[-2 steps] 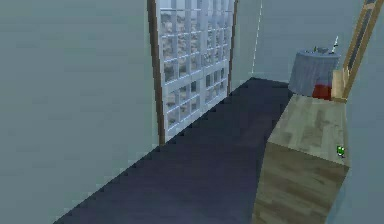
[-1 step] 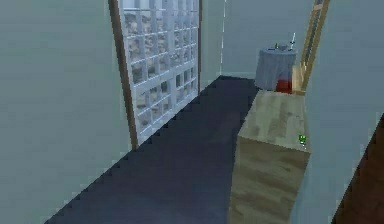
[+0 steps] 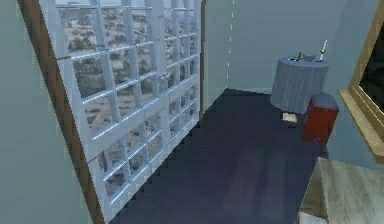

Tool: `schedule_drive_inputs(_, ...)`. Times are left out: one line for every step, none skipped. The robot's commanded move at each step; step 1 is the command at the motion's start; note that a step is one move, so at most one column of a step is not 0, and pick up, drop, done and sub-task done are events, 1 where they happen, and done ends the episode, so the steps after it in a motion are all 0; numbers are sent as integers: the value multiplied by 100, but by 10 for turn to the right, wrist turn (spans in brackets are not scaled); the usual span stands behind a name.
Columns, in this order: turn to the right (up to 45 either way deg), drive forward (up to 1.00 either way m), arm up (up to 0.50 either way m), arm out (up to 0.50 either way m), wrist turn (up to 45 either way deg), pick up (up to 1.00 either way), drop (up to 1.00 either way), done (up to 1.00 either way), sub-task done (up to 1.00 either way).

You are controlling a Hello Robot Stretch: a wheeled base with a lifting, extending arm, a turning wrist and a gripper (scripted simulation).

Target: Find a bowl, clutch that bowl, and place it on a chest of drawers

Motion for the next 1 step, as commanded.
schedule_drive_inputs(30,0,0,0,0,0,0,0,0)
